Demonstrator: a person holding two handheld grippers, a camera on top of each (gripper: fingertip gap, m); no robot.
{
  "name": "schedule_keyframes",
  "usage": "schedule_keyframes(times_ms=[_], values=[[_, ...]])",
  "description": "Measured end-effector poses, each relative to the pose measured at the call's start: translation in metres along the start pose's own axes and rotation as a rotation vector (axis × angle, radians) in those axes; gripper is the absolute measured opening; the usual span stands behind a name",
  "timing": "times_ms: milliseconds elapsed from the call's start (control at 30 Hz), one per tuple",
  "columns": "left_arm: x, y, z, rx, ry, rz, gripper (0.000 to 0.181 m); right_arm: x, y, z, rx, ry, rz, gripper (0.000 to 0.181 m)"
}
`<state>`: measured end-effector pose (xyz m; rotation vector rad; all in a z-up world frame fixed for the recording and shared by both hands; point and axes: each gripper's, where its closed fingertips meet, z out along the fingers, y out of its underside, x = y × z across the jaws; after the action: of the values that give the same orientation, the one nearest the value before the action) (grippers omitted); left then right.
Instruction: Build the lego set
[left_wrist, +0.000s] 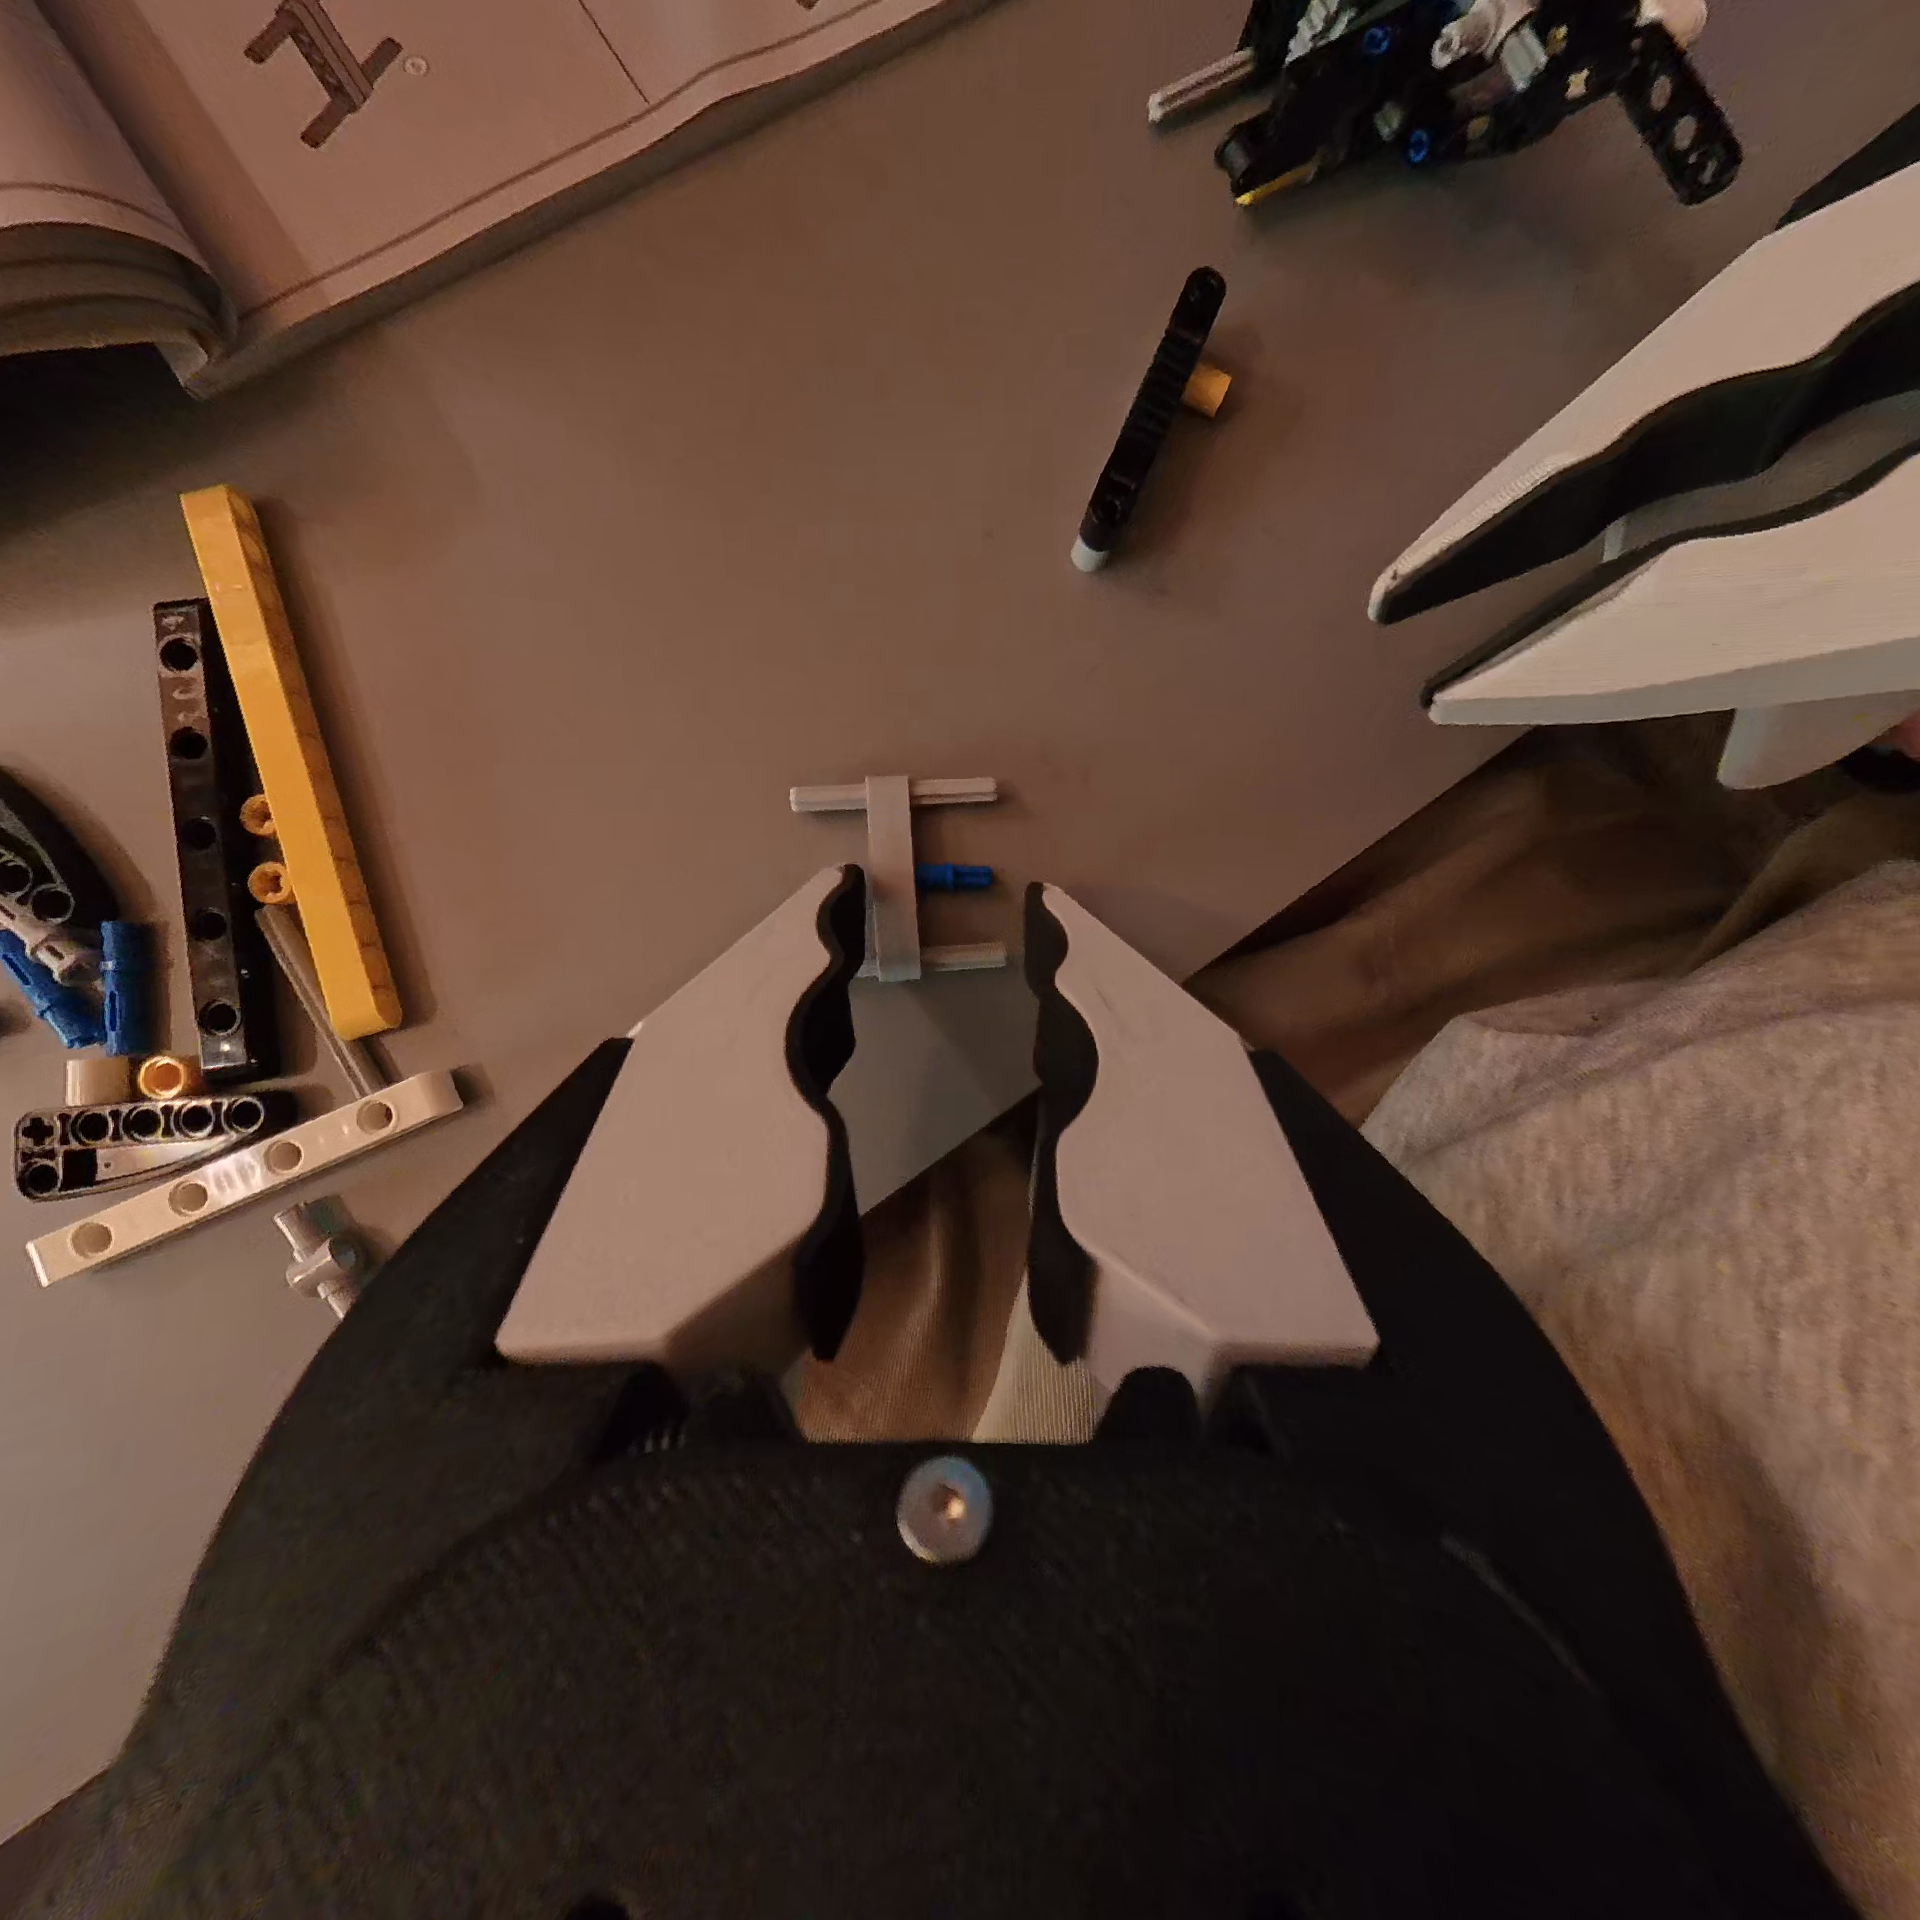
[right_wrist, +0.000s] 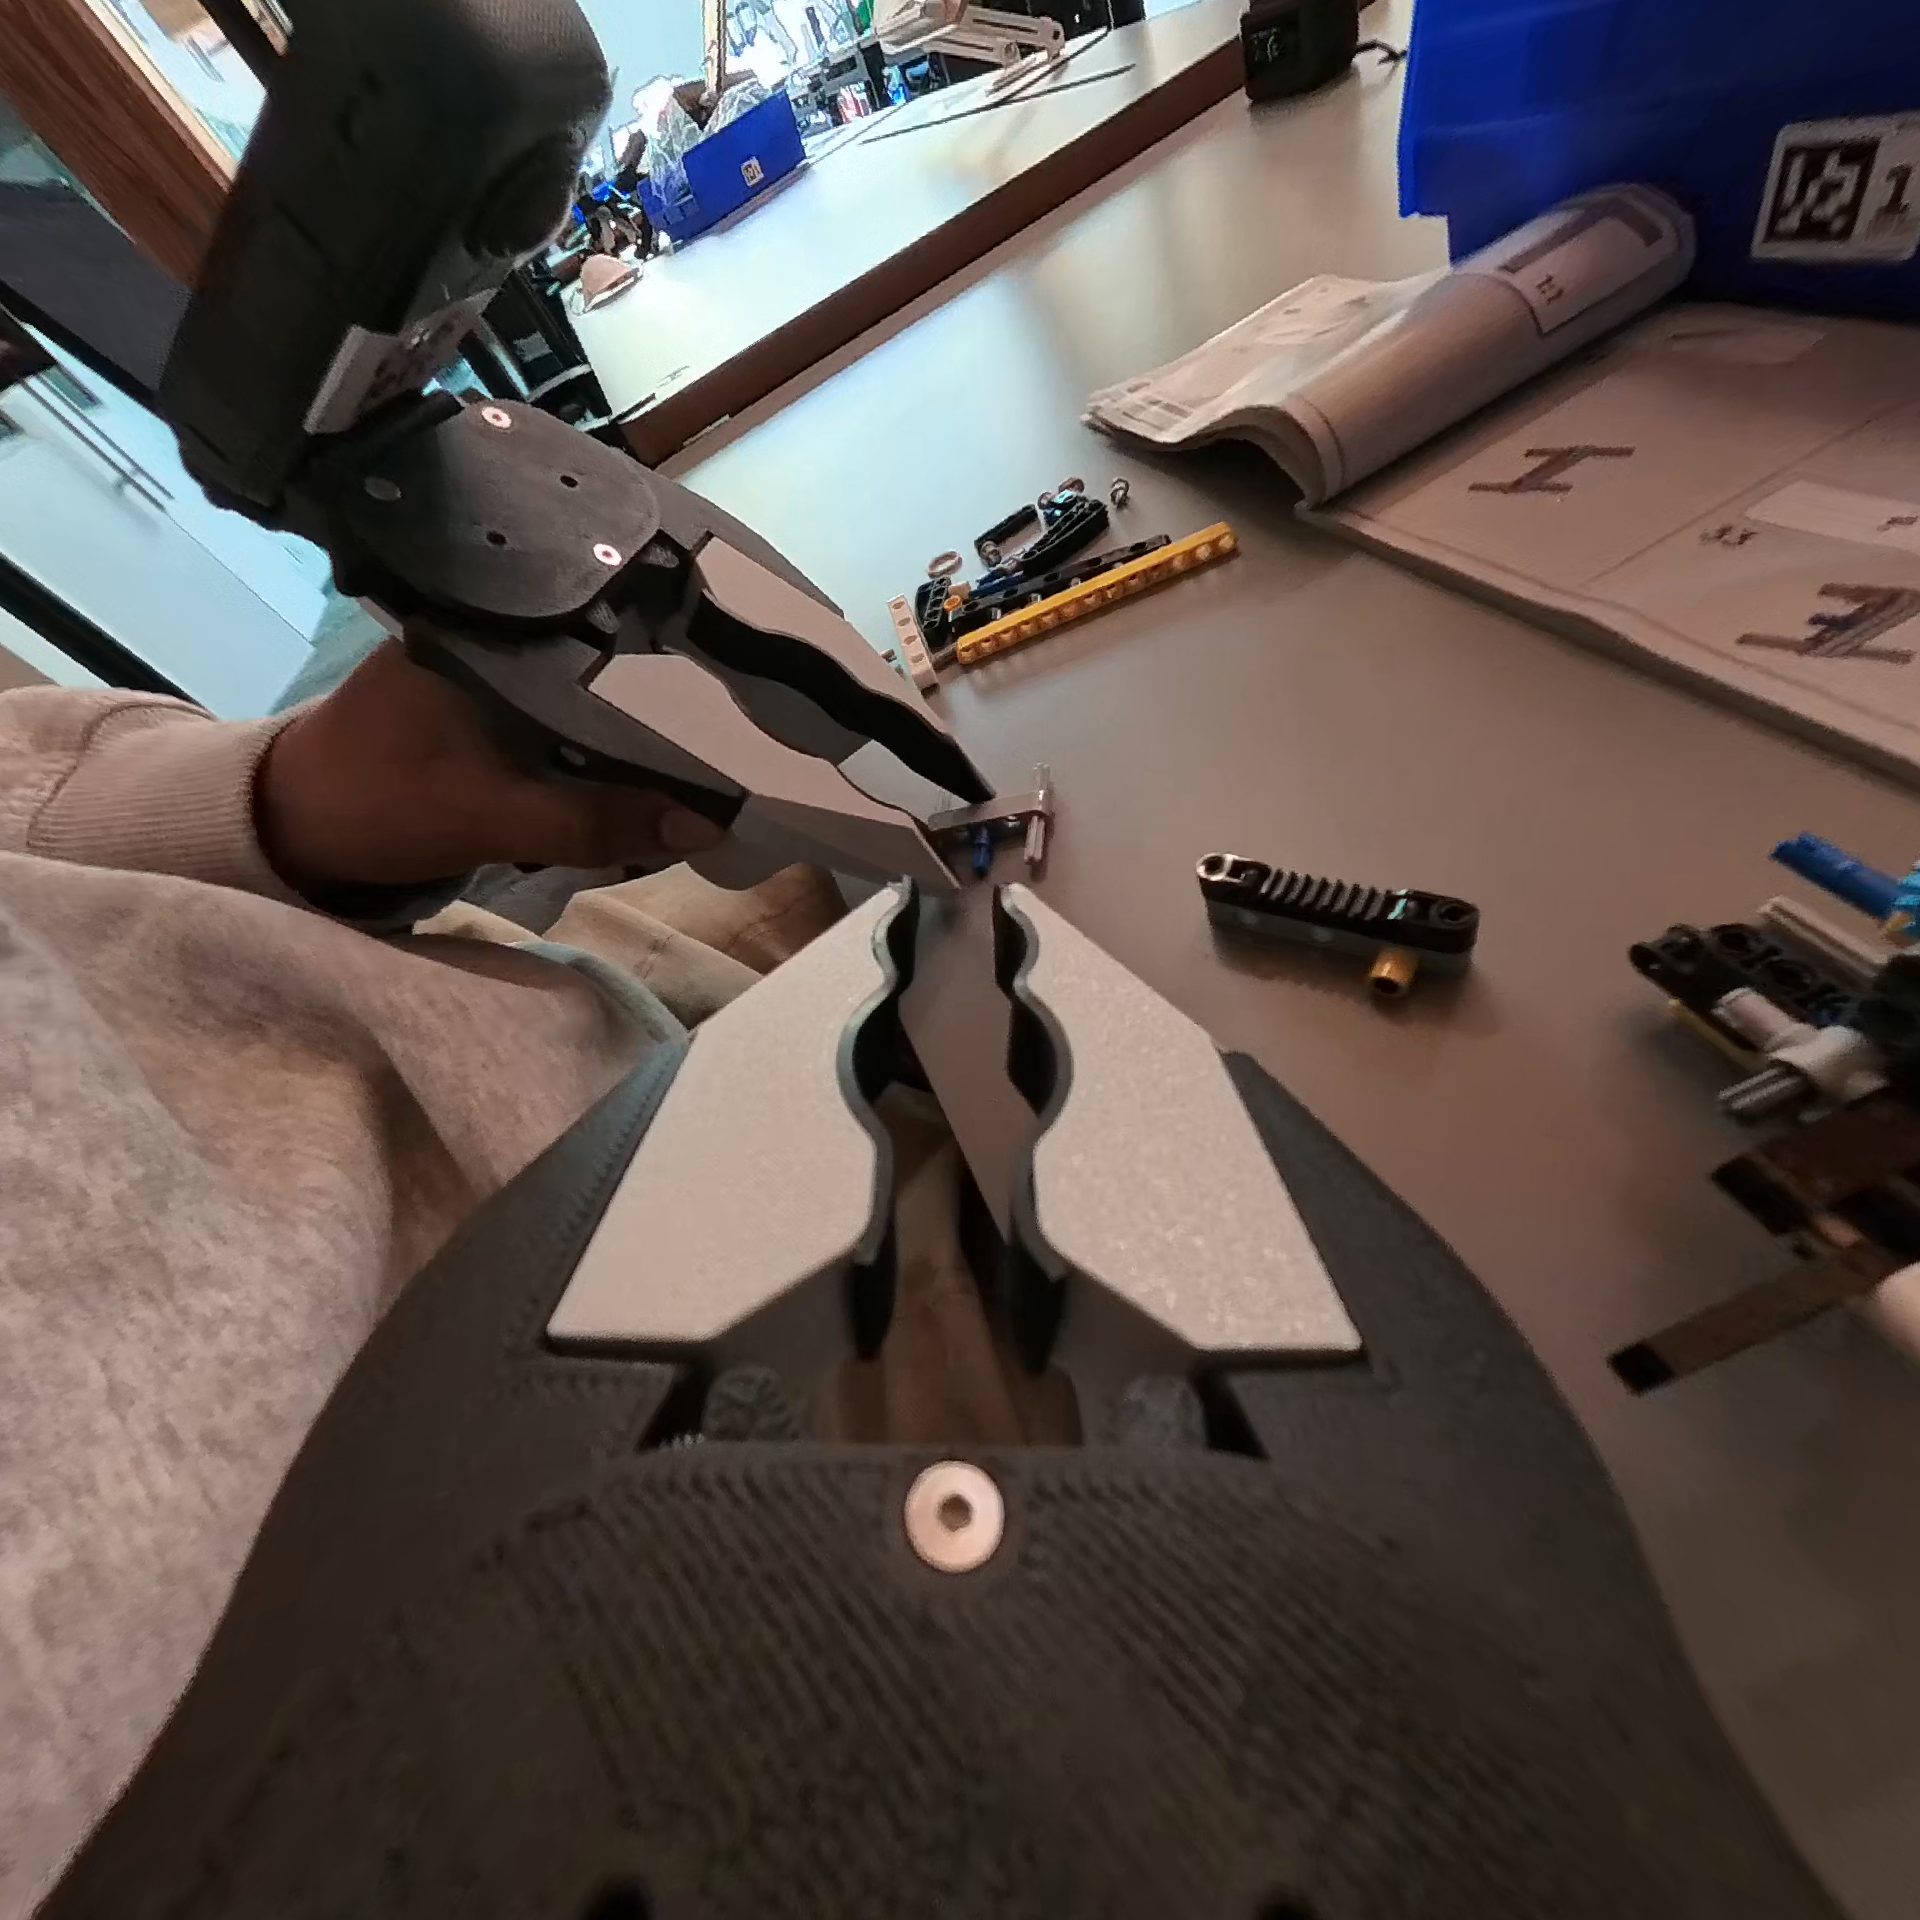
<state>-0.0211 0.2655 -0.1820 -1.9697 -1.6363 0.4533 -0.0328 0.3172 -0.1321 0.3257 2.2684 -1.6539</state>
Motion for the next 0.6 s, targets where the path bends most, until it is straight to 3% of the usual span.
schedule_keyframes(times_ms=[233, 400, 467, 600], values=[[0.002, -0.009, -0.018, 0.147, 0.103, -0.005, 0.029, -0.010, -0.004, 0.001, 0.006, -0.006, -0.187, 0.019], [-0.004, -0.006, -0.030, 0.262, 0.212, -0.010, 0.025, -0.029, -0.018, 0.017, 0.045, -0.048, -0.445, 0.040], [-0.005, -0.003, -0.033, 0.281, 0.246, -0.013, 0.024, -0.032, -0.012, 0.027, -0.062, -0.072, -0.580, 0.039], [-0.003, 0.005, -0.034, 0.309, 0.307, -0.031, 0.022, -0.013, 0.002, 0.036, -0.459, -0.069, -0.905, 0.032]])
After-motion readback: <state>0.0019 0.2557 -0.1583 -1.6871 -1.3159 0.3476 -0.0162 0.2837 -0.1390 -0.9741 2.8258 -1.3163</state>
